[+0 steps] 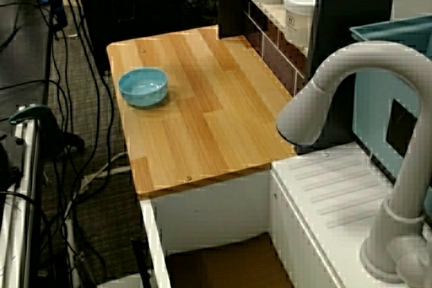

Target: Push into sink

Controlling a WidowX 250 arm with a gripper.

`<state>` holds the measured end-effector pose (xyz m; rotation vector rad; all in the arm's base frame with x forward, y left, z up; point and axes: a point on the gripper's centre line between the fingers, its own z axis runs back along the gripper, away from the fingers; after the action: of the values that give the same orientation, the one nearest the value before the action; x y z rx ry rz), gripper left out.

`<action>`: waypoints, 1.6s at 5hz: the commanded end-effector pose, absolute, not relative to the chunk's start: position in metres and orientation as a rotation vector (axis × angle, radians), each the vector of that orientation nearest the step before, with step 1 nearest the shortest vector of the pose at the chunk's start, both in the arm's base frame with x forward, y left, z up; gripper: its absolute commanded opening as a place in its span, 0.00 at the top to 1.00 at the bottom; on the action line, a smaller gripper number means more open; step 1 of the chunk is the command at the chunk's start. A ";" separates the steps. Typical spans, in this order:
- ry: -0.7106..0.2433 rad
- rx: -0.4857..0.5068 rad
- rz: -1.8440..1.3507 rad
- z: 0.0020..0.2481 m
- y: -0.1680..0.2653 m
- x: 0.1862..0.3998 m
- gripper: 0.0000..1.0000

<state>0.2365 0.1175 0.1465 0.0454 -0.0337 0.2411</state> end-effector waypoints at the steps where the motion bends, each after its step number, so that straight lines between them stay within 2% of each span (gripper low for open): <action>1: -0.034 0.045 0.241 0.146 0.118 0.236 0.00; 3: -0.004 0.095 0.237 0.142 0.144 0.221 0.00; 5: 0.030 0.178 0.232 0.097 0.160 0.208 0.00; 6: 0.008 0.201 0.269 0.080 0.168 0.205 0.00; 8: 0.043 0.268 0.323 0.051 0.194 0.218 0.00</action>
<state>0.2148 0.1874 0.0393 0.2443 0.0804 0.3167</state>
